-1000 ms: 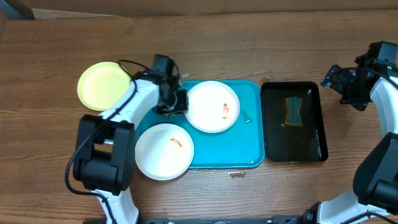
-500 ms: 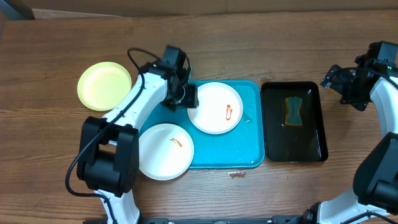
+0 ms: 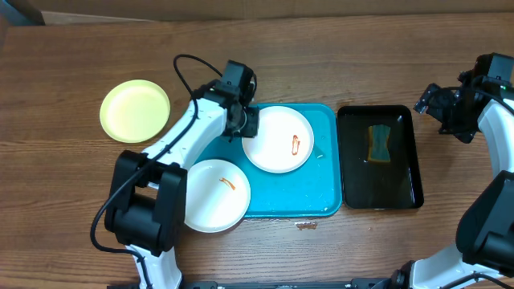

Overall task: Clean dirty plates on tray and stack at the side
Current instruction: 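Grasp the rim of the upper white plate with the left gripper and drag it right, then move the right gripper down to the sponge in the black tray and grasp it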

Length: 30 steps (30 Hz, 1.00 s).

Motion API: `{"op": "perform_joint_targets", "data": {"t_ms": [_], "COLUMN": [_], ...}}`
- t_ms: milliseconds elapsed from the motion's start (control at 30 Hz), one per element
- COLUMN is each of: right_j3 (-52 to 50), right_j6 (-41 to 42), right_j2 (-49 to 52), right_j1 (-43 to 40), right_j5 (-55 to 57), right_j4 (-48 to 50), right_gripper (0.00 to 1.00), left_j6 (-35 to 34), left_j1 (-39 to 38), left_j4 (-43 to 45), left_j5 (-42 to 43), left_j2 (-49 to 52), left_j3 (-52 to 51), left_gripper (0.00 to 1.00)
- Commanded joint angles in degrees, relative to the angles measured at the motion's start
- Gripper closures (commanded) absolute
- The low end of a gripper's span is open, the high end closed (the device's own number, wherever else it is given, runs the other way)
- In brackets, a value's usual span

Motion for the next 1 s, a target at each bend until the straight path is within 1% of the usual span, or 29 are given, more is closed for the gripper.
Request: {"op": "perform_joint_targets", "data": {"t_ms": [0,133,500,567,633,700,767,800,867,933,967], "right_j3": [0.76,0.76,0.76,0.76,0.76,0.76,0.76,0.76,0.76,0.76,0.74], "right_j6": [0.11,0.11,0.11,0.11,0.13,0.15,0.15,0.07,0.09,0.09,0.04], "right_j2": [-0.42,-0.42,-0.42,-0.42,-0.42,-0.42,-0.42,-0.42,-0.42,-0.42,-0.42], "right_j1": [0.26,0.26,0.26,0.26,0.26,0.26,0.26,0.26,0.26,0.5,0.7], "right_j5": [-0.02,-0.04,-0.02,-0.04,-0.31,-2.49,-7.93,-10.91,-12.72,-12.94,-12.55], "right_j4": [0.22,0.22,0.22,0.22,0.9,1.01,0.5,-1.46,-3.04,-4.72,-5.33], "right_gripper": [0.0,0.0,0.0,0.0,0.0,0.0,0.0,0.0,0.0,0.0,0.04], "left_j6": [-1.27,-1.29,-1.29,-1.27,-1.29,-1.36,-1.95,-1.95,-1.92,-1.9,-1.92], "left_j1": [-0.68,-0.66,-0.87,-0.87,-0.87,-0.9,-0.92,-0.92,-0.92,-0.92,-0.92], "left_j4": [1.75,2.64,5.57,5.7,5.6,5.55,5.68,6.03,6.8,7.61,7.96], "left_j5": [-1.22,-3.06,-4.17,-4.26,-5.03,-5.03,-5.03,-5.03,-5.07,-5.22,-5.22], "left_j2": [0.92,0.92,0.92,0.92,0.92,0.92,0.92,0.92,0.92,0.92,0.92], "left_j3": [-2.05,-2.91,-3.32,-3.67,-3.74,-3.89,-4.28,-4.72,-5.6,-6.49,-6.84], "left_gripper": [0.62,0.65,0.66,0.72,0.73,0.73,0.71,0.71,0.71,0.75,0.8]}}
